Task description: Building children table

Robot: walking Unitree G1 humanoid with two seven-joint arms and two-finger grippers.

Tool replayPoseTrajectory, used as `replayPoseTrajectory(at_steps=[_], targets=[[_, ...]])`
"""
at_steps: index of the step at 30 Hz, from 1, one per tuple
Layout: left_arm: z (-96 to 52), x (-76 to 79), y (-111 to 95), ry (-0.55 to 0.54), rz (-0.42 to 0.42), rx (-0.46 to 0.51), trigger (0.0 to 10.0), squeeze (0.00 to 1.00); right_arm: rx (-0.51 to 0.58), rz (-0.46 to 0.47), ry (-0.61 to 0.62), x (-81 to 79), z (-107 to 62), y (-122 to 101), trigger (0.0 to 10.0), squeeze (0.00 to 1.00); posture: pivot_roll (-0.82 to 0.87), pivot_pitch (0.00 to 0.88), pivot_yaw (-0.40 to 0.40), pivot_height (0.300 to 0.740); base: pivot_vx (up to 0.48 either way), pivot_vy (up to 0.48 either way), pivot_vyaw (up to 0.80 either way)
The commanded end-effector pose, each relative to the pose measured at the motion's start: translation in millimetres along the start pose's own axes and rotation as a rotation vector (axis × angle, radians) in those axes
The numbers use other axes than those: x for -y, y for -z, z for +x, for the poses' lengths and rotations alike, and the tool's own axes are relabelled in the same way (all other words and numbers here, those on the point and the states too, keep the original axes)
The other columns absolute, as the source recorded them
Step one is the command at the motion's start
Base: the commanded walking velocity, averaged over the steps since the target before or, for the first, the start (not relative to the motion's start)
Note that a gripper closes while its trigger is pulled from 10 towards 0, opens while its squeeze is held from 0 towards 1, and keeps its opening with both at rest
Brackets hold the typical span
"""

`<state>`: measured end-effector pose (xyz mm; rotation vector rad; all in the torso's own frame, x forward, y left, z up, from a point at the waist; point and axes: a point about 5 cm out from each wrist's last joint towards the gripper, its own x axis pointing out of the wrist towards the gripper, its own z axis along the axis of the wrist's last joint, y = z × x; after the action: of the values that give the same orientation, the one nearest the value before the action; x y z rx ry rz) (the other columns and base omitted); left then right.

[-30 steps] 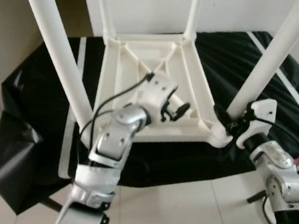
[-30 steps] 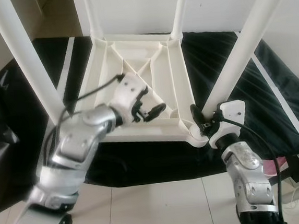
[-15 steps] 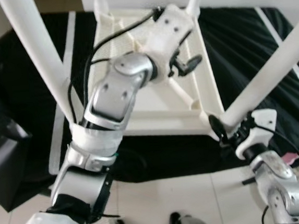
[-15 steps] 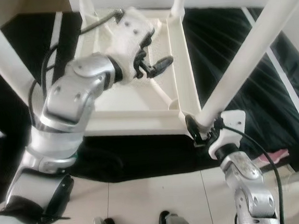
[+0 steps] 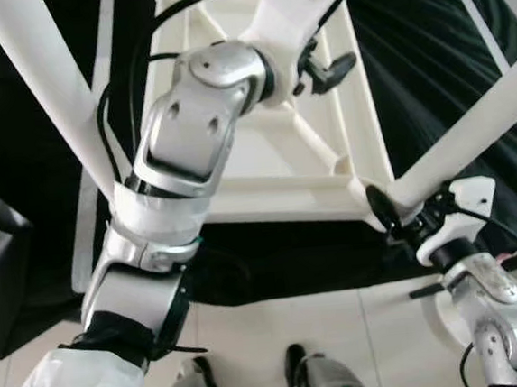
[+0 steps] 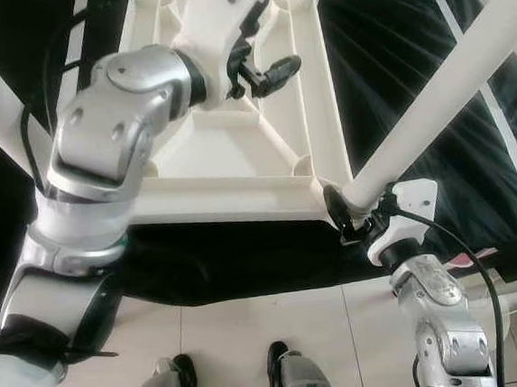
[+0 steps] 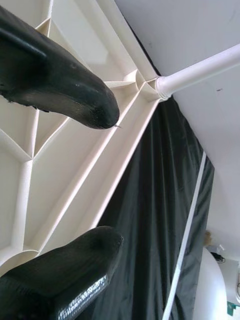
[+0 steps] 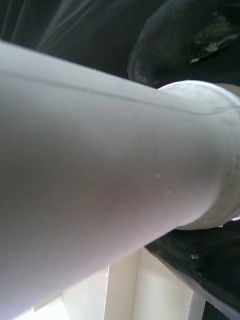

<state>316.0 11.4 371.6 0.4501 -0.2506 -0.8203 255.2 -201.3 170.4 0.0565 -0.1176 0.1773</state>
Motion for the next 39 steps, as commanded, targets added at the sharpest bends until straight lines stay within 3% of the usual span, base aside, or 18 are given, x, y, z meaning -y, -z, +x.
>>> replayPoseTrajectory(at_steps=[1, 7, 21, 28, 39], targets=[[0.8, 3.4, -13.5, -0.019, 0.018, 0.044, 10.0, 0.0, -0.128, 0.011, 0.04, 10.1, -6.9, 20.9, 10.0, 0.0, -0.02, 0.301, -0.11, 0.74, 0.0, 0.0, 0.0], [-0.5, 8.7, -24.0, 0.014, 0.023, 0.101, 10.0, 0.0, -0.121, 0.008, 0.039, 11.6, -3.6, 18.3, 10.0, 0.0, -0.02, 0.297, -0.111, 0.74, 0.0, 0.0, 0.0], [-2.0, -2.7, -37.0, -0.061, 0.017, 0.131, 10.0, 0.0, -0.108, 0.004, 0.013, 9.7, -1.9, 15.5, 10.0, 0.0, -0.01, 0.289, -0.1, 0.74, 0.0, 0.0, 0.0], [-2.5, 1.4, -43.8, -0.048, 0.034, 0.162, 10.0, 0.0, -0.099, 0.008, 0.009, 9.0, -2.2, 15.3, 10.0, 0.0, 0.0, 0.286, -0.092, 0.74, 0.0, 0.0, 0.0], [-9.6, 3.4, -42.2, -0.044, 0.037, 0.166, 10.0, 0.0, -0.075, -0.001, -0.025, 6.8, -5.2, 9.7, 10.0, 0.0, 0.0, 0.279, -0.085, 0.74, 0.0, 0.0, 0.0]])
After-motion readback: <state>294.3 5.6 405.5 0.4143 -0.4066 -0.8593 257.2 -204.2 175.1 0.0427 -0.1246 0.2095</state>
